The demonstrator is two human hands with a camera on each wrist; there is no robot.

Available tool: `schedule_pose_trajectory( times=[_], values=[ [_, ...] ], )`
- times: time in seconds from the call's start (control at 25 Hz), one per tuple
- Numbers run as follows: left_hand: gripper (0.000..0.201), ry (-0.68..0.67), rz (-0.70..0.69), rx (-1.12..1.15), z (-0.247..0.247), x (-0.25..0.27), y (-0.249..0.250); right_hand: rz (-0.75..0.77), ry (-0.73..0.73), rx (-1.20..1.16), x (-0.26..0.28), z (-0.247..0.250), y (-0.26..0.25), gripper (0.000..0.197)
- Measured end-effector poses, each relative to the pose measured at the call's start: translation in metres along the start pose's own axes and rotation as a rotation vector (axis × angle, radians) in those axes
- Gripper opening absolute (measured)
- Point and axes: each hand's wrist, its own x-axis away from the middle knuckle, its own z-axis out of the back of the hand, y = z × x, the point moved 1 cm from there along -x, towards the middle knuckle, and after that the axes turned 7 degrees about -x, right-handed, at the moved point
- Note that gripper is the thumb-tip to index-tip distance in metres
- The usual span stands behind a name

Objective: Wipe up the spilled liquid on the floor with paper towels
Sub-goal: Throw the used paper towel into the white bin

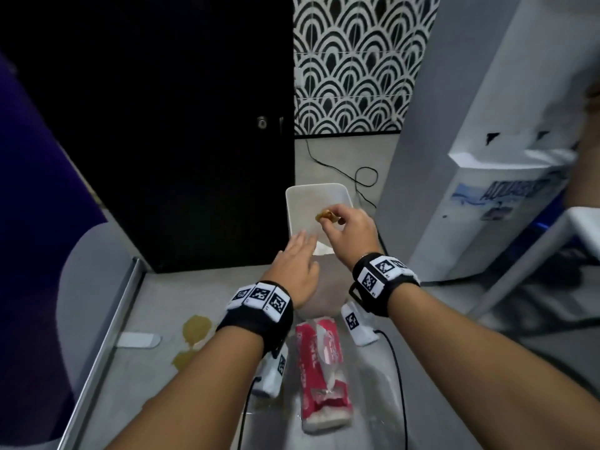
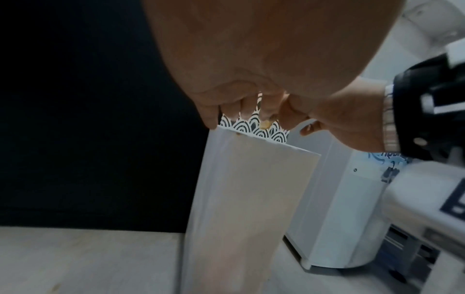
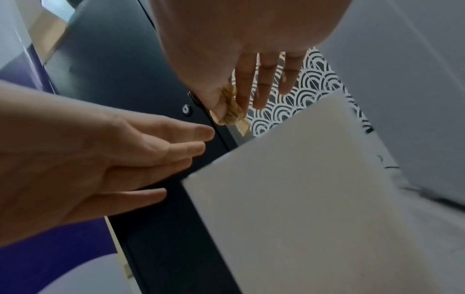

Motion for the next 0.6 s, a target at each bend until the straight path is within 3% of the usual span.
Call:
schedule_pose_trajectory(
  times=[0.12, 0.32, 0.44, 0.52, 0.6],
  values=[
    [0.063, -0.118, 0.033, -0.088, -0.014, -0.006, 0.007, -0.031, -0.088, 0.173, 0.000, 0.007, 0.023, 0.008],
    [0.076, -0.138, 0.053, -0.119, -0.020, -0.010, 0.006, -0.039, -0.179, 0.374, 0.002, 0.000, 0.037, 0.033],
    [0.079, -0.141, 0.068, -0.111, -0.020, -0.008, 0.005, -0.032, -0.202, 0.361, 0.004, -0.003, 0.034, 0.036],
    [0.080, -0.131, 0.067, -0.113, -0.020, -0.006, 0.006, -0.014, -0.148, 0.295, 0.009, -0.003, 0.036, 0.031],
    [0.080, -0.121, 0.061, -0.114, -0.020, -0.005, 0.007, 0.101, 0.045, 0.177, 0.023, 0.000, 0.035, 0.020]
  ],
)
